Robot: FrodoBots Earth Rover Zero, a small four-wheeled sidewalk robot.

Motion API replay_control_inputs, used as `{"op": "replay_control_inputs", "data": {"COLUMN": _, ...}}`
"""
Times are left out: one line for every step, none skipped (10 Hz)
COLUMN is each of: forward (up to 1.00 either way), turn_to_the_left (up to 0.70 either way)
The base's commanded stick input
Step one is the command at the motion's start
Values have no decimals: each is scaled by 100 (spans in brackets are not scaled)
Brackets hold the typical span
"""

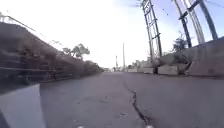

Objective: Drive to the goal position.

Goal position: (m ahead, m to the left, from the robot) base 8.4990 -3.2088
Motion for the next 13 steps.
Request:
{"op": "replay_control_inputs", "data": {"forward": 70, "turn_to_the_left": 0}}
{"op": "replay_control_inputs", "data": {"forward": 70, "turn_to_the_left": 0}}
{"op": "replay_control_inputs", "data": {"forward": 70, "turn_to_the_left": 0}}
{"op": "replay_control_inputs", "data": {"forward": 70, "turn_to_the_left": 0}}
{"op": "replay_control_inputs", "data": {"forward": 70, "turn_to_the_left": 0}}
{"op": "replay_control_inputs", "data": {"forward": 70, "turn_to_the_left": 0}}
{"op": "replay_control_inputs", "data": {"forward": 70, "turn_to_the_left": 0}}
{"op": "replay_control_inputs", "data": {"forward": 70, "turn_to_the_left": 0}}
{"op": "replay_control_inputs", "data": {"forward": 70, "turn_to_the_left": 0}}
{"op": "replay_control_inputs", "data": {"forward": 70, "turn_to_the_left": 0}}
{"op": "replay_control_inputs", "data": {"forward": 70, "turn_to_the_left": 0}}
{"op": "replay_control_inputs", "data": {"forward": 70, "turn_to_the_left": 0}}
{"op": "replay_control_inputs", "data": {"forward": 70, "turn_to_the_left": 0}}
